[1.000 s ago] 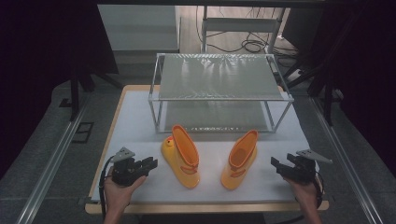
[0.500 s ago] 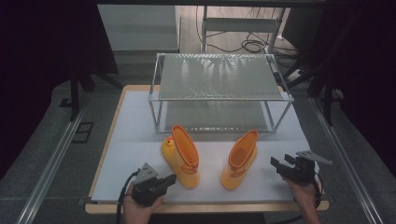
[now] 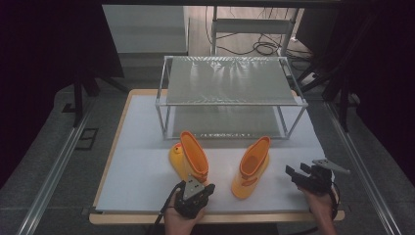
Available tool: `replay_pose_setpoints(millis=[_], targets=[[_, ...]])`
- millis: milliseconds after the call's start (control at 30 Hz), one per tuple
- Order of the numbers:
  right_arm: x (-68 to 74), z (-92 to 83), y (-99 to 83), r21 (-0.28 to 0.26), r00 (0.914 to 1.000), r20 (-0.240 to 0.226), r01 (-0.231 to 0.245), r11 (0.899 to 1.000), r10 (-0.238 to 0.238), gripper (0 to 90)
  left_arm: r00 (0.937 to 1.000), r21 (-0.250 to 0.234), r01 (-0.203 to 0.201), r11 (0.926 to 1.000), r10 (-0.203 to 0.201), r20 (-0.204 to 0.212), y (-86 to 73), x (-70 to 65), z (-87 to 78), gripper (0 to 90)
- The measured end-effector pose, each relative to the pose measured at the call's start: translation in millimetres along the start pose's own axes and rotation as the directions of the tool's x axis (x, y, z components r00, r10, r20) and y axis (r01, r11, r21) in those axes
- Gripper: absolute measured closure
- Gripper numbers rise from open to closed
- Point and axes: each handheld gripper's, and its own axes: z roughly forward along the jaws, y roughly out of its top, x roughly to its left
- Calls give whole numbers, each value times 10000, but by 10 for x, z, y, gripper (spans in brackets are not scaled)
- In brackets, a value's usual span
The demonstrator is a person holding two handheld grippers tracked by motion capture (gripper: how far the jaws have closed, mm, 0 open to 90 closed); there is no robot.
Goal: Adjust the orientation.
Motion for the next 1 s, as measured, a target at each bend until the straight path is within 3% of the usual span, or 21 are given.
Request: replay_pose_setpoints(millis=[100, 500, 1000], targets=[[-2, -6, -7, -2, 10000, 15, -54, 10000, 54, 328, 9998, -99, 184, 9998, -184, -13, 4, 53, -15, 900], [-44, -16, -31, 46, 9996, 158, -250, 9997, 249, 329, 9996, -175, 281, 9995, -280, 30, -101, 191, -217, 900], [5, 39, -24, 217, 10000, 82, 15, 9998, -17, 338, 9932, -487, 1157, 9921, -1160, -42, -262, 545, -520, 898]])
